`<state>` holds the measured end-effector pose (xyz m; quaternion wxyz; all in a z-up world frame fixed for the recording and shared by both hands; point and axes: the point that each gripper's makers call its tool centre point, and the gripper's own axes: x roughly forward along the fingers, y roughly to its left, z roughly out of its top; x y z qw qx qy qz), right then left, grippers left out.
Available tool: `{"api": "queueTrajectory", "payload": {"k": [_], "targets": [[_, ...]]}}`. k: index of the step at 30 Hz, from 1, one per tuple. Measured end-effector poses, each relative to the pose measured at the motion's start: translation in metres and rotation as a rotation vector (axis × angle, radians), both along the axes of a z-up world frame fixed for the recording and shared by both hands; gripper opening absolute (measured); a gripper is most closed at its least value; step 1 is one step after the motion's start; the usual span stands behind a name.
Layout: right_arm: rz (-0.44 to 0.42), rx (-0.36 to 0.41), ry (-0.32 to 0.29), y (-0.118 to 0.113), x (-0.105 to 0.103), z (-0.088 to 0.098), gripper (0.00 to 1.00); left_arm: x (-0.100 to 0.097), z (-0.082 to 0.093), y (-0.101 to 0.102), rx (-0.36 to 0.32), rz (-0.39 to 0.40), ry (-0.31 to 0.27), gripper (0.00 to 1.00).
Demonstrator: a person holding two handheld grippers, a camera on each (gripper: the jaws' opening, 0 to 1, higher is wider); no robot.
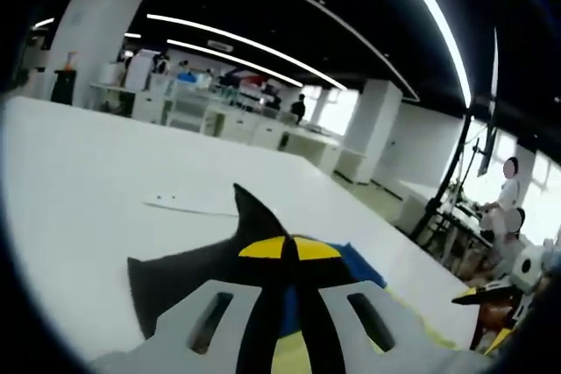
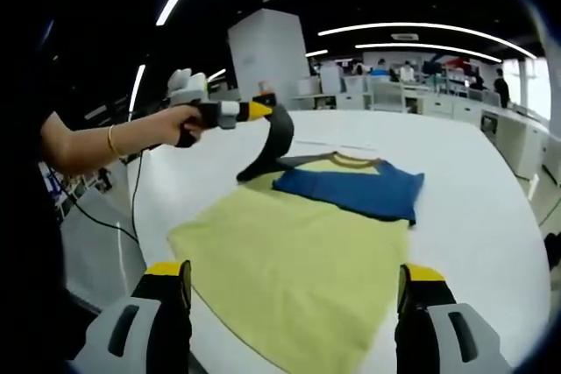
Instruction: Fold the garment on the visible template until the final outline fits inside the template.
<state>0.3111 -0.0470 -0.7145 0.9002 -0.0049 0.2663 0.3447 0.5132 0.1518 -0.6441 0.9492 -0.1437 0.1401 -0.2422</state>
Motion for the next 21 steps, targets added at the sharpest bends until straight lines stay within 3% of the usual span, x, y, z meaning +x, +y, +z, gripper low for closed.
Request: {"api": "queueTrajectory", "payload": {"k": [16, 21], "targets": [[-0.035, 0.001, 0.016, -0.01, -0.001, -0.003, 0.97, 0.005, -0.016, -0.055, -0.02, -0.052, 0.015, 0.0], [-0.038, -0.002, 0.02, -0.013, -0.003, -0.005, 0.97, 0.006, -0.012, -0.073, -0.041, -0.084, 0.002, 0.0]]}}
